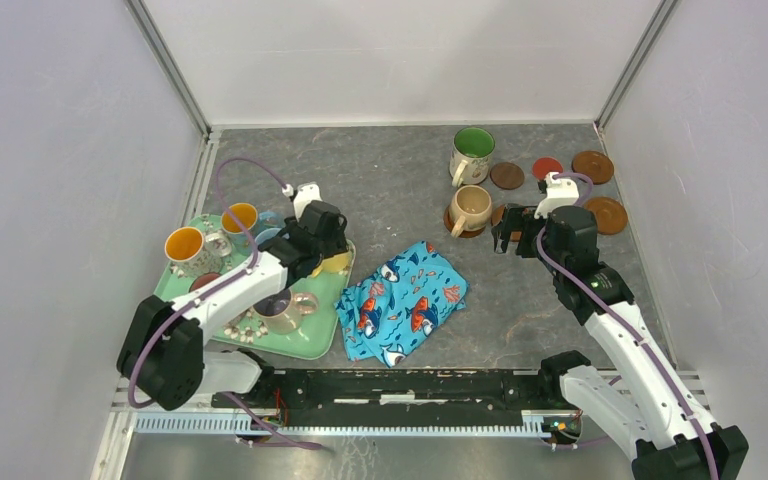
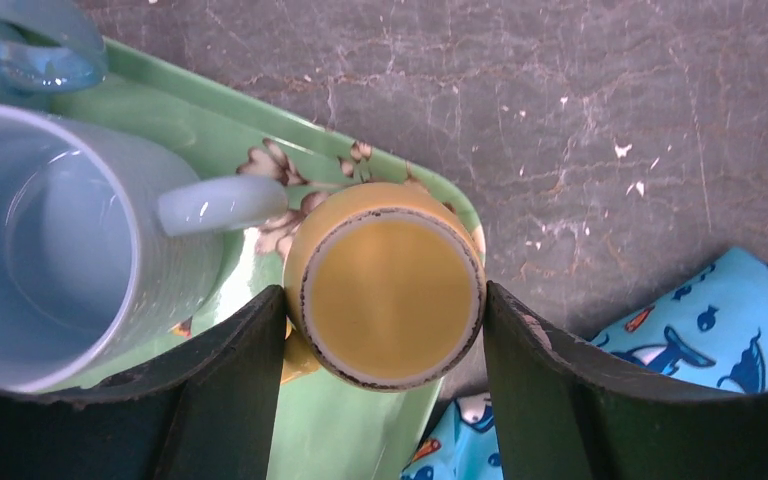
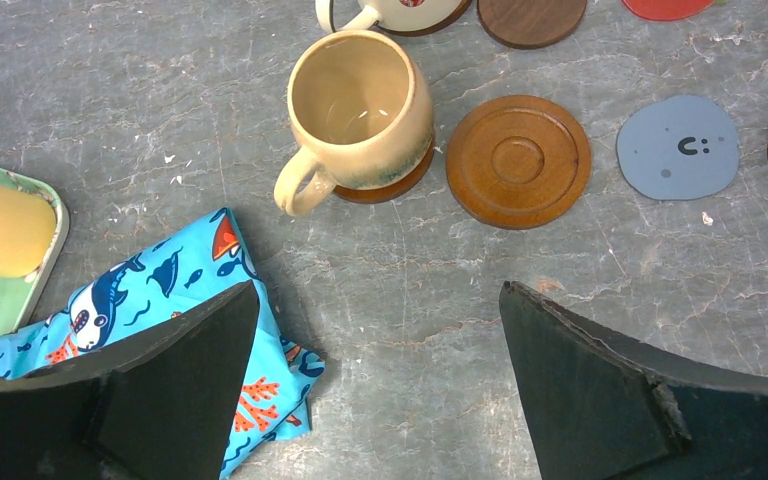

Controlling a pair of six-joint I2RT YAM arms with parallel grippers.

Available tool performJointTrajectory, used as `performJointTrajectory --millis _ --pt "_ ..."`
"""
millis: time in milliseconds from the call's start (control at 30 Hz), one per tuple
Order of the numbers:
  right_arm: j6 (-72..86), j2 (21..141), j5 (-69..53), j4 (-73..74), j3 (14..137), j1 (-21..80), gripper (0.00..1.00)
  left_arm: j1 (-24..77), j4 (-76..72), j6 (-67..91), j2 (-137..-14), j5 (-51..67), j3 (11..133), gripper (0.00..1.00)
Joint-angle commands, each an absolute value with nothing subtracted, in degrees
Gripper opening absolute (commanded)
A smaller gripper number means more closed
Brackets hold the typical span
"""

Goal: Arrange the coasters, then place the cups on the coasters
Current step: Pick up the cup from the tray.

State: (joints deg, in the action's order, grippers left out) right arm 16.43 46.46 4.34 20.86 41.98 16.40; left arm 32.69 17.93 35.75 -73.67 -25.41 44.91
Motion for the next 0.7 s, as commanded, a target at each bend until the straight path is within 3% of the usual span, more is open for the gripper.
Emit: performJointTrajectory --millis 0,67,167,367,500,667 --pt "16.1 46.2 4.2 19.0 42.4 16.6 0.98 31.9 14.7 36.7 -77.3 -22.0 46.6 0.67" --pt "16.0 46.0 4.3 19.0 42.5 16.7 0.98 31.9 15.1 35.5 -76.9 -21.4 47.0 0.82" --pt "16.0 45.9 4.6 19.0 42.1 16.7 0.98 31.9 16.5 34.0 -75.3 -21.0 46.4 0.90" --pt "16.0 46.1 4.4 18.4 41.6 16.7 0.98 31.9 19.5 32.4 -72.5 -20.3 44.3 0.92" --pt "16.0 46.3 4.4 18.2 41.6 16.7 0.98 32.0 21.1 32.7 -72.3 -19.1 43.2 0.85" --pt "16.2 46.2 4.3 18.0 41.3 16.7 0.98 32.6 20.1 33.4 -72.0 -17.5 41.7 0.62"
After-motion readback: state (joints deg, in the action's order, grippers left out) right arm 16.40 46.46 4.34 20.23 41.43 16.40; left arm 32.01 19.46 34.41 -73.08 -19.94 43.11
